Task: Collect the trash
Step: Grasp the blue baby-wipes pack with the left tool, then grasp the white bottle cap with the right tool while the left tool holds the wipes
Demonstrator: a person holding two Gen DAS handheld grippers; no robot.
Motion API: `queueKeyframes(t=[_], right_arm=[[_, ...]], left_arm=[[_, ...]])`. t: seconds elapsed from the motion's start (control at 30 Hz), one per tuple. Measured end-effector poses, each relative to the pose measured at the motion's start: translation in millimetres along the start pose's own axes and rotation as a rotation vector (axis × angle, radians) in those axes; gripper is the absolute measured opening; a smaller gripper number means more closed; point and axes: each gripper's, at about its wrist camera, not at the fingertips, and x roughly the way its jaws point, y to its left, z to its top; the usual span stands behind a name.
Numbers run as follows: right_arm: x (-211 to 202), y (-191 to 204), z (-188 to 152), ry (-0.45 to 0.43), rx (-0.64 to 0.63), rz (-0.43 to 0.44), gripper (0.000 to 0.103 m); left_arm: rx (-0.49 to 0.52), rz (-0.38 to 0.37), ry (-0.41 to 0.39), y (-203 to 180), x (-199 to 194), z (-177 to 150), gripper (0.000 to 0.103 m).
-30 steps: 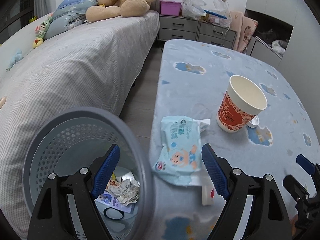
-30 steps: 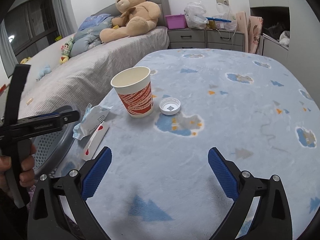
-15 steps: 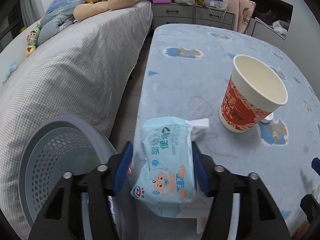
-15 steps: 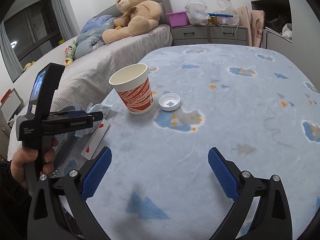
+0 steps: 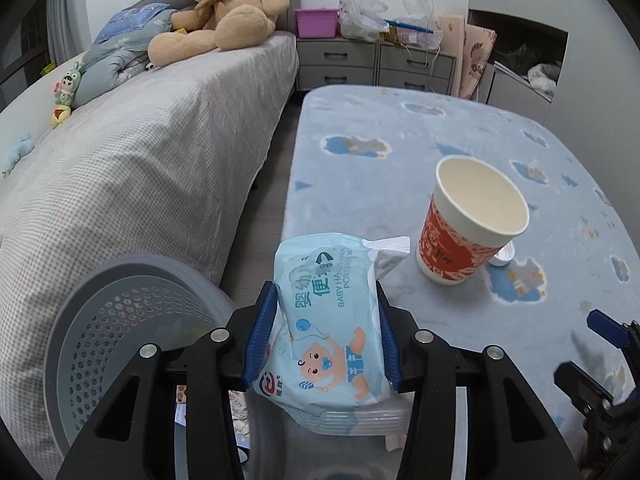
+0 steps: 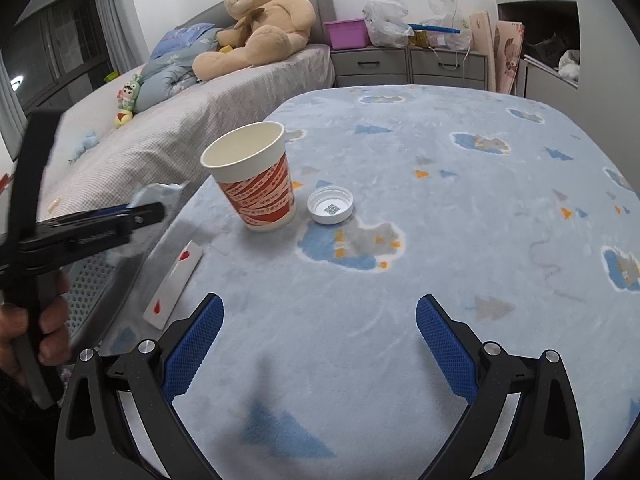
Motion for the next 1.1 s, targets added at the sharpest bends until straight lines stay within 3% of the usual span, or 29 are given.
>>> queueKeyframes(t=[0.27, 0.67, 0.83, 1.0, 1.1], right_arm=[[35.1, -14.9, 35.2, 0.027, -0.051, -0.123, 0.094], [92.0, -10.3, 61.2, 0.135, -0.123, -0.152, 0.07], [98.7, -3.7, 65.6, 0.134, -0.136, -0.147, 0.069], [104.0, 0.9, 70.6, 0.129, -0.143, -0.133, 0.057], [103.7, 3.2, 72.2, 0.123, -0.149, -0.119, 0.043]], left_arm=[[-0.031, 0.008, -0.073, 14.6, -19.7, -3.5, 0.045], [-0.074, 0.006, -0.073, 31.2, -18.3, -5.9, 0.045], [-0.08, 0.008, -0.06, 34.2, -14.4, -6.2, 0.045], [-0.08, 0.01, -0.056, 32.7, -13.0, -6.2, 0.045], [-0.081, 0.011, -0.056, 32.7, -12.8, -6.2, 0.045]])
